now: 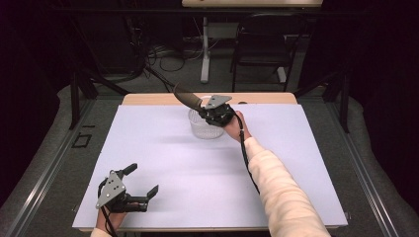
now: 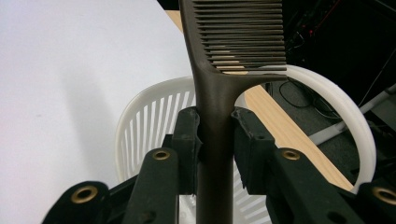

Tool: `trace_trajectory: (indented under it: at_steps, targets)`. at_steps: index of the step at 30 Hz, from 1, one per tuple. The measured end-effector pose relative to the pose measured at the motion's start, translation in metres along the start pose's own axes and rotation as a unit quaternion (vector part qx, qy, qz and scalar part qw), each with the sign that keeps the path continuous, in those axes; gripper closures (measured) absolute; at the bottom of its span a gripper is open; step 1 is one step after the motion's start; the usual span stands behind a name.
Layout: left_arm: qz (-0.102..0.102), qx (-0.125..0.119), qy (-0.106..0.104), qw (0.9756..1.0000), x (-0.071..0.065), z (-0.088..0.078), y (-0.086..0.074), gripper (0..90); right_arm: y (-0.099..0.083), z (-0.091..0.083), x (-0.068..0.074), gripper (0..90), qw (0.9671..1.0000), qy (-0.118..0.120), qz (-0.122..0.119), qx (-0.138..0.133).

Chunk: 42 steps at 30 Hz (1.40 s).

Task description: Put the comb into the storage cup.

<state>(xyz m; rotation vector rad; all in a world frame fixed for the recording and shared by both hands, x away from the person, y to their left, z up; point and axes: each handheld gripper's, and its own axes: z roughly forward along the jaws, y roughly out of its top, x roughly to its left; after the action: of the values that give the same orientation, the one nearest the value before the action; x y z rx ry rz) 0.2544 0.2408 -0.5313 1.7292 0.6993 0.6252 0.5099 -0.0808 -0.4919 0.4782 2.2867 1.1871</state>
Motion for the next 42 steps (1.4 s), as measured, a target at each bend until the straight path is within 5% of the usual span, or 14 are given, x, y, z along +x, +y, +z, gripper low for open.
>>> trace_trajectory:
  at_steps: [5, 24, 42]
  targets:
    - [0.0, 0.0, 0.0, 1.0, 0.0, 0.0, 0.0, 0.1, -0.002, 0.001, 0.0, 70.9, 1.0, 0.002, 0.002, 0.008]
    - [-0.001, 0.0, -0.002, 1.0, -0.001, 0.001, 0.0, 0.1, 0.003, -0.029, -0.006, 25.7, 0.9955, 0.02, 0.076, 0.053]
    - [0.0, 0.001, 0.001, 1.0, -0.001, 0.0, 0.0, 0.1, 0.003, -0.058, -0.004, 5.6, 0.9906, 0.039, 0.101, 0.084]
